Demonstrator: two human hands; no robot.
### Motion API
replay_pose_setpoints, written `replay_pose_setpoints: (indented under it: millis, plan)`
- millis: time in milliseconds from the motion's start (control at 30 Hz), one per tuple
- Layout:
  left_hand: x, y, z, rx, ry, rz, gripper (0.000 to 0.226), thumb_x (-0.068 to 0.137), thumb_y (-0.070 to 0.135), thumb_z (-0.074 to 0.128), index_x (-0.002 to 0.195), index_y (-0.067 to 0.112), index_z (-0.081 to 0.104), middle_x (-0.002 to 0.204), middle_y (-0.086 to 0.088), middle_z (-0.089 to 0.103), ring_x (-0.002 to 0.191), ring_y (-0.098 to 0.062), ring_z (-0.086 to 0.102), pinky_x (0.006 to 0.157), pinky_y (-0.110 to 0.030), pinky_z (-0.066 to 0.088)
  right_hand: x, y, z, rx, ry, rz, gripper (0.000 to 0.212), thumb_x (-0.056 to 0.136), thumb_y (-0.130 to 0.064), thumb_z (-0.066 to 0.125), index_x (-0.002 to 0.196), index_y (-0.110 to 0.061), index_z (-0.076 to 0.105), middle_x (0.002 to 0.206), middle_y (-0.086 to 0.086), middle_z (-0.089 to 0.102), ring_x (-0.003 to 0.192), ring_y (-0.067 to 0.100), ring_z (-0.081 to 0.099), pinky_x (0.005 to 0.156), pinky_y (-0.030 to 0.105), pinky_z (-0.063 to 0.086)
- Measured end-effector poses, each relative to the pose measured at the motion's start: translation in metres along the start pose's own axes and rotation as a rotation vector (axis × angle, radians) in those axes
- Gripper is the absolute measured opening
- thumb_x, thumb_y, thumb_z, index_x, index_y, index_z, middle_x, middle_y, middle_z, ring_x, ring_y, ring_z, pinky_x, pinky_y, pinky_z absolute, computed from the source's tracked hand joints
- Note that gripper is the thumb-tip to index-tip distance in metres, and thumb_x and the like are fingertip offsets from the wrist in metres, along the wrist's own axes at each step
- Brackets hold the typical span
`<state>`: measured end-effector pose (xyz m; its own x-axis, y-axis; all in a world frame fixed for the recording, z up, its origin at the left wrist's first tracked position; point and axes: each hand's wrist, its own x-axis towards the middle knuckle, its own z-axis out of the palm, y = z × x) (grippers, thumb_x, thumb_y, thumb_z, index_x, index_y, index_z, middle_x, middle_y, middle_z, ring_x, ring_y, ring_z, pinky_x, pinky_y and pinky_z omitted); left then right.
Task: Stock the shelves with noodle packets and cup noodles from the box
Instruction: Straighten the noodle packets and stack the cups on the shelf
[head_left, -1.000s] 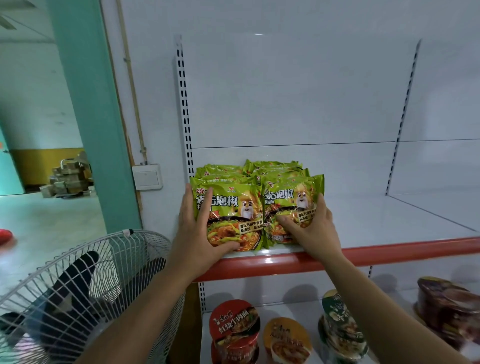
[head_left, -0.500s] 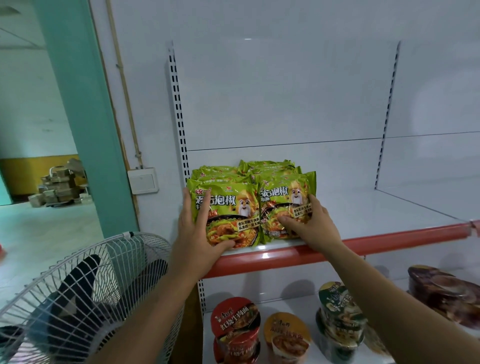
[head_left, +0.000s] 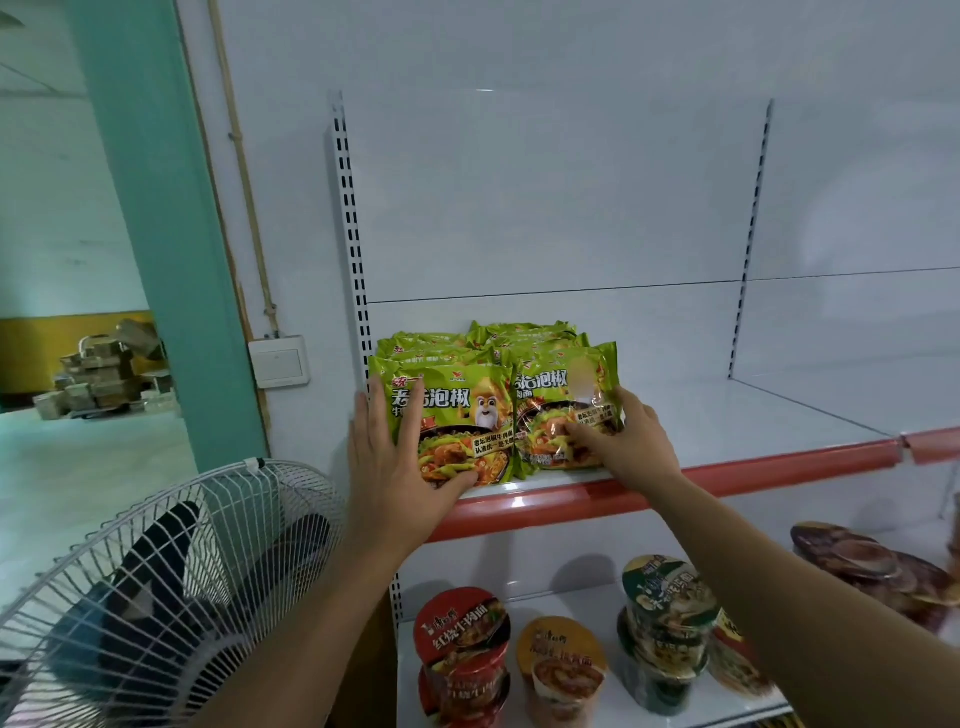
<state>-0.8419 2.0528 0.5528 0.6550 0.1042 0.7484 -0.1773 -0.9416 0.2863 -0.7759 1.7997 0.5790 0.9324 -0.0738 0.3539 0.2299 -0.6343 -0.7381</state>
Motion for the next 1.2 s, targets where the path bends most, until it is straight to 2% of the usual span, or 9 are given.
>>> replay_pose_setpoints:
  millis: [167, 333, 533, 633, 700, 767, 900, 1033, 1200]
  plan:
    - [0.000, 0.007, -0.002, -0.034, 0.074, 0.022, 0.105, 0.075, 0.064, 0.071, 0.157, 0.024, 0.018, 0.165, -0.012, -0.005, 0.151, -0.031, -0.005, 0.119, -0.049, 0.002, 0.004, 0.001, -0.014, -0.019, 0.037, 0.004, 0.081, 0.085, -0.055, 0.067, 0.149, -0.017, 0.035, 0.149, 0.008, 0.041, 0.128, 0.027, 0.048, 0.103, 0.044, 0.043]
    - [-0.005, 0.029, -0.006, -0.120, 0.167, 0.101, 0.077, 0.086, 0.056, 0.057, 0.148, 0.016, 0.039, 0.162, -0.009, 0.020, 0.150, -0.027, 0.014, 0.119, -0.051, 0.016, 0.006, 0.005, -0.022, -0.040, 0.066, -0.008, 0.072, 0.086, -0.055, 0.064, 0.144, -0.017, 0.043, 0.145, 0.004, 0.049, 0.123, 0.022, 0.053, 0.099, 0.041, 0.046]
    - [-0.019, 0.066, -0.013, -0.313, 0.152, 0.127, 0.050, 0.092, 0.044, 0.051, 0.130, 0.012, 0.058, 0.129, 0.001, 0.059, 0.123, -0.010, 0.049, 0.104, -0.037, 0.045, 0.004, 0.007, -0.033, -0.034, 0.095, -0.047, 0.053, 0.089, -0.047, 0.063, 0.132, -0.017, 0.055, 0.124, -0.001, 0.063, 0.107, 0.016, 0.060, 0.090, 0.035, 0.050]
    - [-0.029, 0.095, -0.015, -0.442, 0.058, -0.011, 0.033, 0.091, 0.044, 0.054, 0.114, 0.023, 0.064, 0.105, 0.014, 0.064, 0.097, -0.001, 0.061, 0.082, -0.026, 0.055, -0.003, 0.014, -0.042, -0.023, 0.077, -0.044, 0.041, 0.090, -0.044, 0.061, 0.123, -0.019, 0.060, 0.113, -0.004, 0.067, 0.097, 0.016, 0.062, 0.084, 0.033, 0.051]
    - [-0.037, 0.115, -0.016, -0.522, -0.090, -0.175, 0.014, 0.094, 0.039, 0.059, 0.105, 0.031, 0.064, 0.093, 0.020, 0.064, 0.086, 0.002, 0.061, 0.070, -0.018, 0.053, -0.008, 0.019, -0.048, -0.038, 0.050, -0.034, 0.035, 0.091, -0.043, 0.060, 0.118, -0.021, 0.062, 0.109, -0.005, 0.067, 0.094, 0.016, 0.061, 0.081, 0.031, 0.050]
    - [-0.049, 0.126, -0.014, -0.510, -0.226, -0.307, 0.005, 0.094, 0.038, 0.060, 0.096, 0.034, 0.063, 0.088, 0.017, 0.066, 0.083, -0.002, 0.063, 0.070, -0.021, 0.052, -0.017, 0.026, -0.051, -0.047, 0.033, -0.039, 0.028, 0.090, -0.043, 0.060, 0.110, -0.023, 0.064, 0.103, -0.006, 0.069, 0.091, 0.016, 0.063, 0.081, 0.032, 0.052]
    - [-0.083, 0.128, -0.004, -0.464, -0.417, -0.509, 0.016, 0.095, 0.037, 0.059, 0.087, 0.028, 0.068, 0.085, 0.010, 0.071, 0.081, -0.009, 0.066, 0.080, -0.035, 0.055, -0.038, 0.043, -0.043, -0.043, -0.029, -0.059, 0.019, 0.087, -0.044, 0.059, 0.092, -0.028, 0.067, 0.086, -0.010, 0.069, 0.081, 0.012, 0.064, 0.074, 0.036, 0.057]
    - [-0.129, 0.123, 0.012, -0.339, -0.577, -0.636, 0.022, 0.094, 0.040, 0.057, 0.087, 0.026, 0.072, 0.086, 0.007, 0.072, 0.082, -0.010, 0.065, 0.075, -0.030, 0.052, -0.059, 0.063, -0.023, -0.174, -0.215, -0.105, 0.026, 0.089, -0.045, 0.057, 0.101, -0.024, 0.066, 0.090, -0.008, 0.069, 0.080, 0.012, 0.063, 0.073, 0.031, 0.056]
    - [-0.175, 0.099, 0.026, -0.350, -0.666, -0.836, 0.025, 0.092, 0.042, 0.060, 0.081, 0.022, 0.072, 0.079, 0.004, 0.073, 0.074, -0.012, 0.069, 0.061, -0.021, 0.049, -0.082, 0.081, 0.015, -0.287, -0.419, -0.080, 0.036, 0.090, -0.047, 0.055, 0.118, -0.025, 0.062, 0.108, -0.001, 0.069, 0.095, 0.022, 0.062, 0.080, 0.033, 0.054]
